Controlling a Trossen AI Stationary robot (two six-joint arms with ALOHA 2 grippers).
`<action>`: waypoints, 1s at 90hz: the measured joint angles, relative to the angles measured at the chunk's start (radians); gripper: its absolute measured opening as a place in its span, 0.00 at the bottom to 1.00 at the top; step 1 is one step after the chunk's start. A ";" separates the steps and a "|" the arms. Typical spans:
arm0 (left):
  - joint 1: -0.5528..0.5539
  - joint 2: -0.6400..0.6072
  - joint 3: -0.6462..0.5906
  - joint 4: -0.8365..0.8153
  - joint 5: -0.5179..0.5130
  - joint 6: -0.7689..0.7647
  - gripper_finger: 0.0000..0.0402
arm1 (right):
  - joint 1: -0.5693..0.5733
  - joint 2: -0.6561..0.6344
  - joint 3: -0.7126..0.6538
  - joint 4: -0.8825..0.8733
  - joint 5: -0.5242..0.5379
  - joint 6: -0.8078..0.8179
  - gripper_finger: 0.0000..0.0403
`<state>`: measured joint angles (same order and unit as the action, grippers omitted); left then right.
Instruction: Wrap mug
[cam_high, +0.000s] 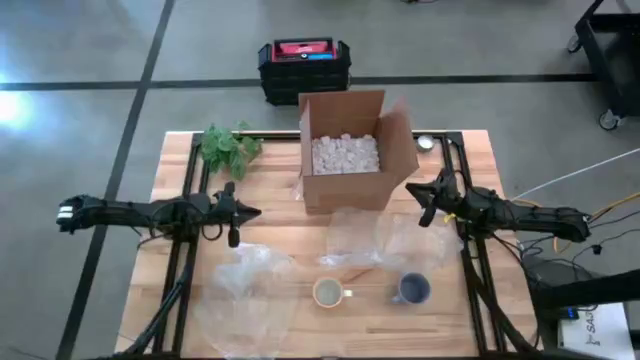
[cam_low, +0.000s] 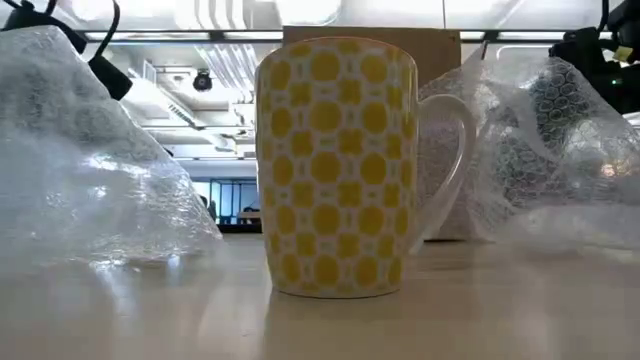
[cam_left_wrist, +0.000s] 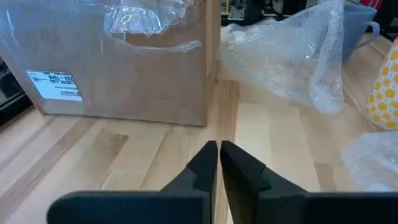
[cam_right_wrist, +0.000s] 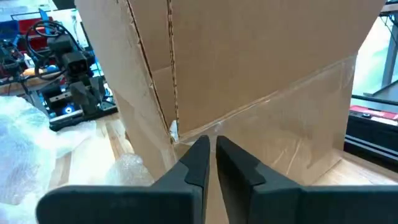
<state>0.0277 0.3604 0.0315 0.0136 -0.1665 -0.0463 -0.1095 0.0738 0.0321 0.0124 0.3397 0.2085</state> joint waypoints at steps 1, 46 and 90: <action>0.000 0.000 0.000 0.000 0.000 0.000 0.02 | 0.000 0.000 0.000 0.000 0.000 0.000 0.03; 0.000 0.000 0.000 0.005 -0.026 0.017 0.02 | -0.001 0.000 0.000 0.001 -0.012 0.380 0.03; 0.000 0.000 0.048 0.283 -0.021 -0.197 0.02 | 0.000 0.018 0.012 0.279 -0.310 0.162 0.03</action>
<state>0.0280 0.3607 0.0791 0.2965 -0.1880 -0.2437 -0.1093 0.0922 0.0441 0.2918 0.0296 0.3705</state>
